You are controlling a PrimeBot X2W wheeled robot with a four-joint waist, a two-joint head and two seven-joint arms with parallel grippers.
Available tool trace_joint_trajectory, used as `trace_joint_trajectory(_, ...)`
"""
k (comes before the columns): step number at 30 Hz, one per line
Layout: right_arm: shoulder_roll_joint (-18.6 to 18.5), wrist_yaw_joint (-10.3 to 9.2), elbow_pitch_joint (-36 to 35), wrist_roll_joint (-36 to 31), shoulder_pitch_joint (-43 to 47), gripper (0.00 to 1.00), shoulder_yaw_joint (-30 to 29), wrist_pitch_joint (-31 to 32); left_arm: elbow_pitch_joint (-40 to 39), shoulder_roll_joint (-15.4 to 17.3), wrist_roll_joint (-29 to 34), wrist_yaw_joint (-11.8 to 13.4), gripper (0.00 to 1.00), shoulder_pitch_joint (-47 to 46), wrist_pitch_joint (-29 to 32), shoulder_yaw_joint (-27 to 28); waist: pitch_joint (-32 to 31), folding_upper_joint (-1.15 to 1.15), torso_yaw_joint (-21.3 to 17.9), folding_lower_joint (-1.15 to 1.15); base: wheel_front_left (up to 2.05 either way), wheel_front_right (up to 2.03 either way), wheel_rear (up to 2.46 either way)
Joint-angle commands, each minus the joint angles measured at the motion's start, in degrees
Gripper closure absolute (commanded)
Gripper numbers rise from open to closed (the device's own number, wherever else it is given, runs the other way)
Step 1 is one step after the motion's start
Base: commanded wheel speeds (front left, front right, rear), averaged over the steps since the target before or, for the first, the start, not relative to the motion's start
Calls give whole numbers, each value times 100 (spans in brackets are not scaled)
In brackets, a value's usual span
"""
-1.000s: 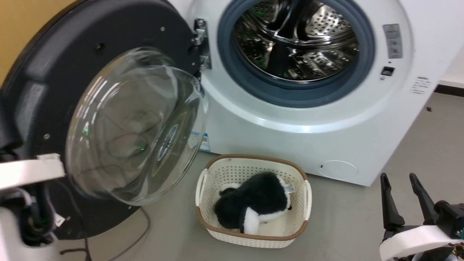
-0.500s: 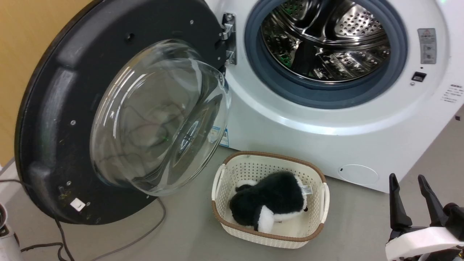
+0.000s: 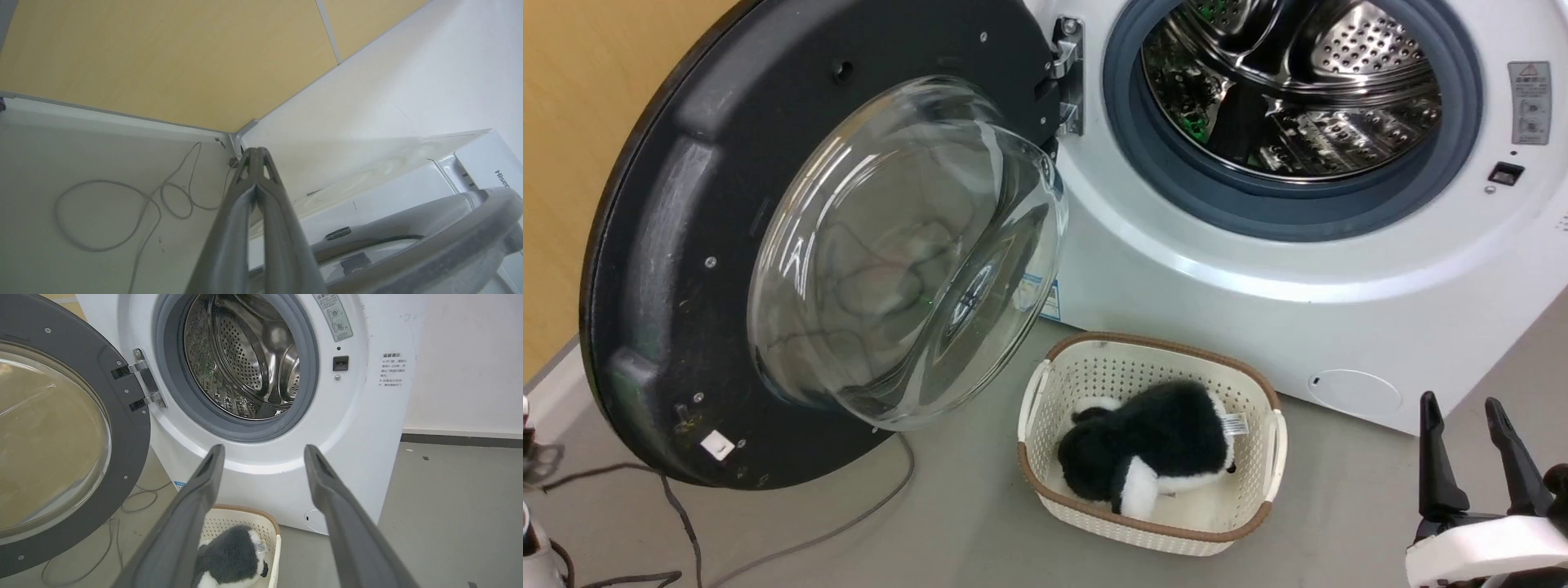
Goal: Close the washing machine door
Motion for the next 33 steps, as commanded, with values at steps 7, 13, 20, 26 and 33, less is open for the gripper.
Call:
trace_joint_trajectory(7,15,3,75,102,-159,0,-104,-128,-46,-159,-852,-145,100,186,667,-83,59,0,140,0,0,0,0)
trace_joint_trajectory(13,16,3,115,172,-171,0,-161,-200,-611,-366,-1594,-184,100,585,1299,-414,81,0,262,0,0,0,0)
trace_joint_trajectory(20,17,3,173,273,-163,0,-257,-283,-1163,-473,-2344,-228,100,990,1915,-762,102,0,441,0,0,0,0)
trace_joint_trajectory(26,18,3,255,373,-171,0,-317,-355,-1566,-576,-2715,-265,100,1424,2215,-1154,124,0,569,0,0,0,0)
trace_joint_trajectory(33,19,3,388,490,-193,0,-384,-438,-2102,-775,-3187,-309,100,1926,2453,-1967,131,0,693,0,0,0,0)
